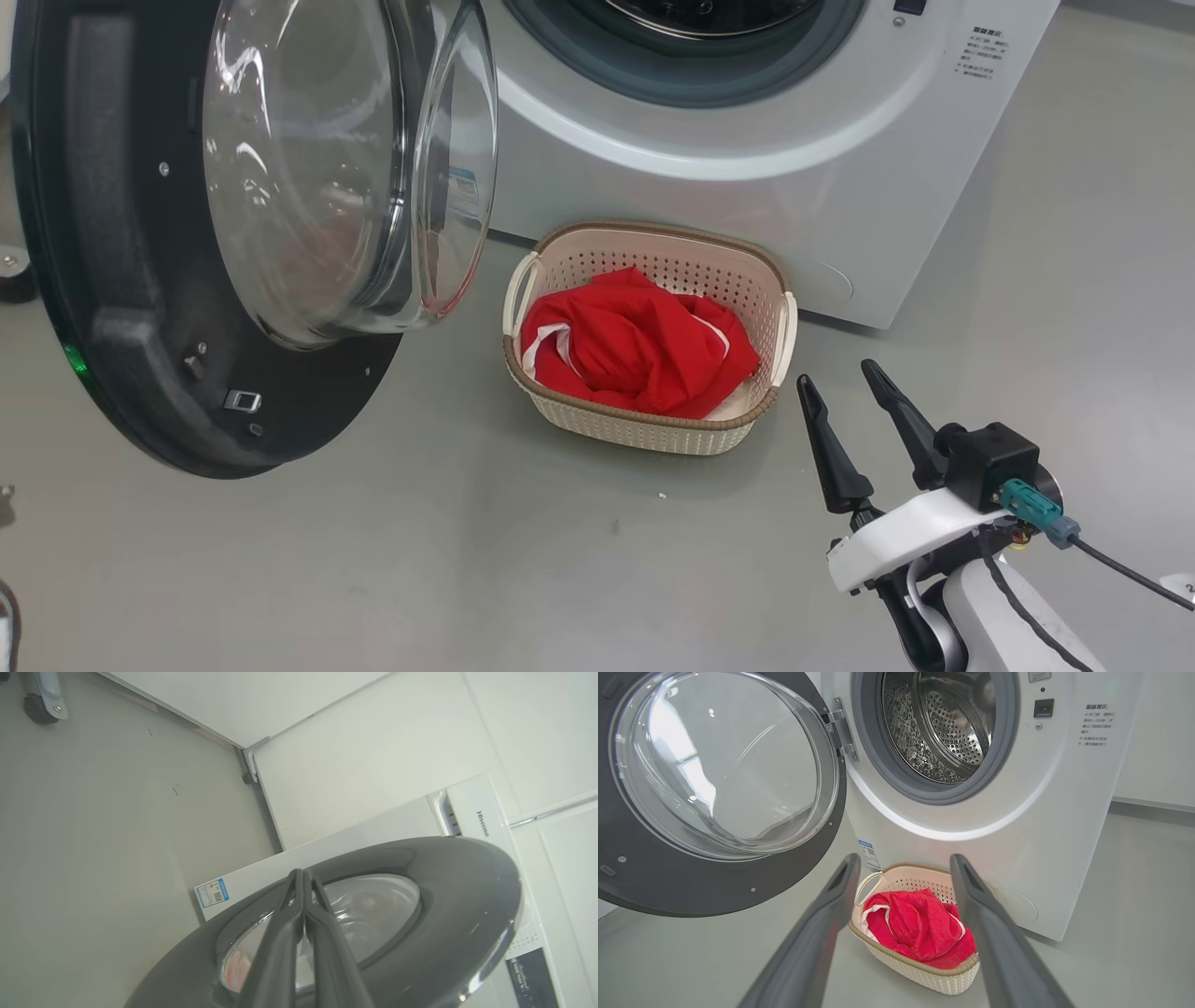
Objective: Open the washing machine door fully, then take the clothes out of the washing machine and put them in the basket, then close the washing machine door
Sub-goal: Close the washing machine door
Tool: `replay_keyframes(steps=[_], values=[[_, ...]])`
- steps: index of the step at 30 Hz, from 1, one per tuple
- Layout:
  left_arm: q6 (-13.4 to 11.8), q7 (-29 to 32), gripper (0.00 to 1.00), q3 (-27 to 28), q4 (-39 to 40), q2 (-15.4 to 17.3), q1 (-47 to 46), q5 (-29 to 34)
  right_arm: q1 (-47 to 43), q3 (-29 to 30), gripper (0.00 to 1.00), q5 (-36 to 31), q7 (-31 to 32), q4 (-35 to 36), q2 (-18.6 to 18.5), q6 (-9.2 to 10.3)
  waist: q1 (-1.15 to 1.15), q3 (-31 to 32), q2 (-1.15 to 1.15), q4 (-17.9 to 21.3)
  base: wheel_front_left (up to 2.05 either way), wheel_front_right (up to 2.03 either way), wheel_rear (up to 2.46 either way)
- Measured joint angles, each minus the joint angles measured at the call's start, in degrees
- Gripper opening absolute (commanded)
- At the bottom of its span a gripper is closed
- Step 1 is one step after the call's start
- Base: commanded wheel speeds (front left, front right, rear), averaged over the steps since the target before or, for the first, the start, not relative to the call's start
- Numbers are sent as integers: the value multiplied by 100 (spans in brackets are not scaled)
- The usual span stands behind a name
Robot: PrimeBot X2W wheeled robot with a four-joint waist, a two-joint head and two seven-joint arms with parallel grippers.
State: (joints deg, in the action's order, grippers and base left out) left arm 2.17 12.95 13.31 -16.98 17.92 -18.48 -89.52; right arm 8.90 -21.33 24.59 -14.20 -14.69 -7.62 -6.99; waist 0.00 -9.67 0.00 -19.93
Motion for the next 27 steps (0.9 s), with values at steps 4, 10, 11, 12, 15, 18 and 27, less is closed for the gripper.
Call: replay_keyframes(steps=[4,10,11,12,15,18,27], values=[[-387,290,0,448,-114,-345,-301,-988,2,-4,100,0,0,0,1,0,0,-25,0,15,0,0,0],[-912,605,0,820,-309,-401,-452,-1605,4,-2,100,-1,0,0,2,0,0,-61,0,46,0,0,0],[-946,657,0,858,-345,-400,-460,-1651,4,-2,100,-1,0,-1,1,0,0,-66,0,51,0,0,0],[-946,714,0,880,-381,-401,-471,-1705,4,-2,100,-1,0,-1,1,0,0,-71,0,56,0,0,0],[-946,893,0,840,-433,-399,-484,-1807,6,-1,100,-1,0,-1,0,0,0,-84,0,69,0,0,0],[-946,1074,0,693,-450,-387,-485,-1889,8,0,100,-1,0,-1,1,0,0,-90,0,76,0,0,0],[-946,1684,0,176,-375,-367,-433,-1936,39,-2,100,-1,0,-3,1,0,0,-78,0,74,0,0,0]])
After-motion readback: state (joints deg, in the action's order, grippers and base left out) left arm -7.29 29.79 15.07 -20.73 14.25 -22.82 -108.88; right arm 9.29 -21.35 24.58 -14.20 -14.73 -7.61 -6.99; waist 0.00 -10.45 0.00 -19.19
